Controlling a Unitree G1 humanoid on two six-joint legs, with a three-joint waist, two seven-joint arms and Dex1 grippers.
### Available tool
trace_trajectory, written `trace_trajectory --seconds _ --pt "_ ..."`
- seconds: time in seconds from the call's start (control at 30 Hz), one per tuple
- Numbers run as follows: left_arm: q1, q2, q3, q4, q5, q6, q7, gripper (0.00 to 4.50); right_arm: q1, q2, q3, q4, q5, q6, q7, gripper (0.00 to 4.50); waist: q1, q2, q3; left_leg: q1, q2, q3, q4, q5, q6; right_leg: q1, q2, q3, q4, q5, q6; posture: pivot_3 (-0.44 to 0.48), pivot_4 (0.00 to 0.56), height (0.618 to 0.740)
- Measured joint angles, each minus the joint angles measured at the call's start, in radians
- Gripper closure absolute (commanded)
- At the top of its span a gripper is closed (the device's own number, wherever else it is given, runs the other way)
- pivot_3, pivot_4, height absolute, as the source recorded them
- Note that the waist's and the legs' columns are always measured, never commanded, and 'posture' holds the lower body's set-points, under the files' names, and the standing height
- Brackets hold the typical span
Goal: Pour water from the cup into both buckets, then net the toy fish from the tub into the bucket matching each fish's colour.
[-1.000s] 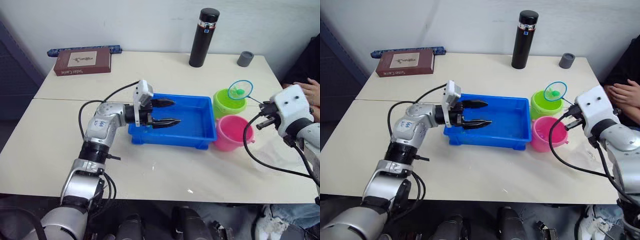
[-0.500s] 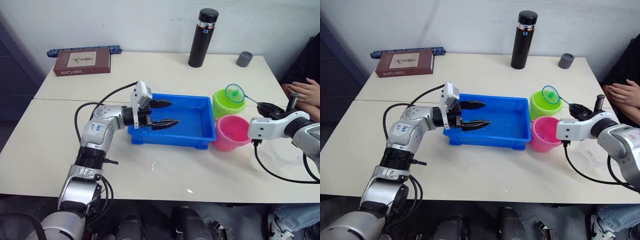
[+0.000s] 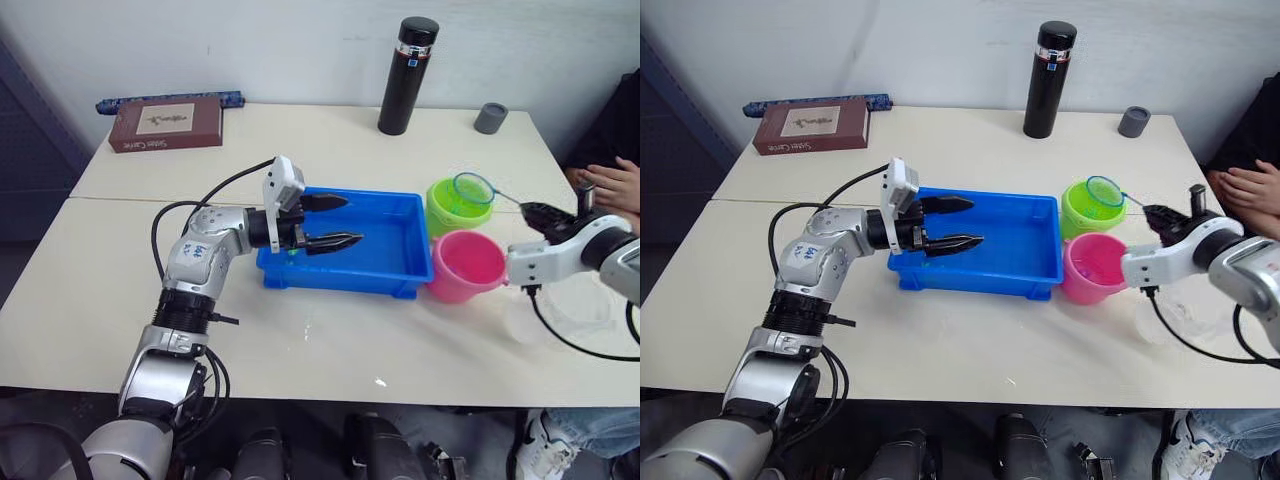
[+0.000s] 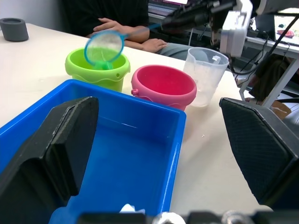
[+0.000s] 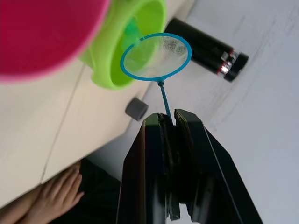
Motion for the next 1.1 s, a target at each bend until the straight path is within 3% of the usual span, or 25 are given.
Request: trace_trajectory --seconds 0.17,0.3,0.37,0.47,0.57,0.63,0.8,1.1 --pt "-0.017 -0.005 0.000 0.029 0.000 -0.021 -0.008 0.04 -0.022 0.022 -0.006 0.010 0.009 -0.011 0.016 4.50 -0.005 0.001 0.000 0.001 -0.001 0.002 0.001 0.000 0.000 0.000 0.000 0.002 0.000 0.000 0.000 0.000 0.150 0.740" --pt "-0.022 -0.006 -0.001 0.044 0.000 -0.036 -0.017 0.04 -0.058 0.053 -0.083 0.017 0.079 0.031 0.036 4.50 -0.006 0.001 0.000 0.001 0.000 0.001 0.001 0.000 0.000 0.000 0.001 0.002 0.001 0.000 0.000 0.000 0.150 0.740" --pt "-0.022 0.001 -0.001 0.053 0.004 -0.055 -0.025 0.04 -0.058 0.134 -0.121 -0.011 0.168 0.095 0.077 4.50 -0.006 0.001 0.000 0.001 0.000 0.002 0.001 0.000 0.000 0.000 0.001 0.002 0.002 0.000 0.000 0.000 0.150 0.740" --pt "-0.019 0.053 -0.010 0.087 0.020 -0.076 -0.064 0.04 -0.087 0.342 -0.172 -0.145 0.430 0.376 0.191 4.50 -0.016 0.001 0.000 0.001 0.000 0.001 0.002 0.000 0.000 0.000 0.002 0.002 0.004 0.000 0.000 0.000 0.150 0.740" --pt "-0.018 0.138 -0.012 0.099 0.030 -0.089 -0.138 0.04 -0.134 0.471 -0.185 -0.310 0.659 0.707 0.269 4.50 -0.025 0.002 0.000 0.001 0.001 -0.001 0.002 0.000 -0.001 0.000 0.001 0.001 0.006 0.000 -0.001 0.000 0.150 0.740" --pt "-0.013 0.211 -0.013 0.119 0.043 -0.095 -0.190 0.04 -0.149 0.495 -0.170 -0.407 0.761 0.883 0.307 4.50 -0.022 0.002 -0.001 0.000 0.001 -0.002 0.002 0.000 -0.001 0.000 0.000 0.000 0.005 0.000 -0.001 0.000 0.150 0.740" --pt "0.029 0.342 -0.004 0.125 0.076 -0.103 -0.224 0.04 -0.154 0.563 -0.093 -0.428 0.843 1.053 0.306 4.50 -0.020 0.002 -0.001 -0.001 -0.001 -0.002 0.002 -0.001 0.001 0.000 -0.001 -0.001 0.003 0.000 -0.001 0.000 0.150 0.740" --pt "0.130 0.445 0.045 0.007 0.064 -0.014 -0.206 0.04 -0.171 0.666 0.065 -0.361 0.864 1.083 0.260 4.50 -0.022 0.002 -0.001 -0.002 0.000 -0.003 0.002 -0.001 0.001 0.000 -0.001 -0.001 0.003 0.000 -0.001 0.000 0.150 0.740"
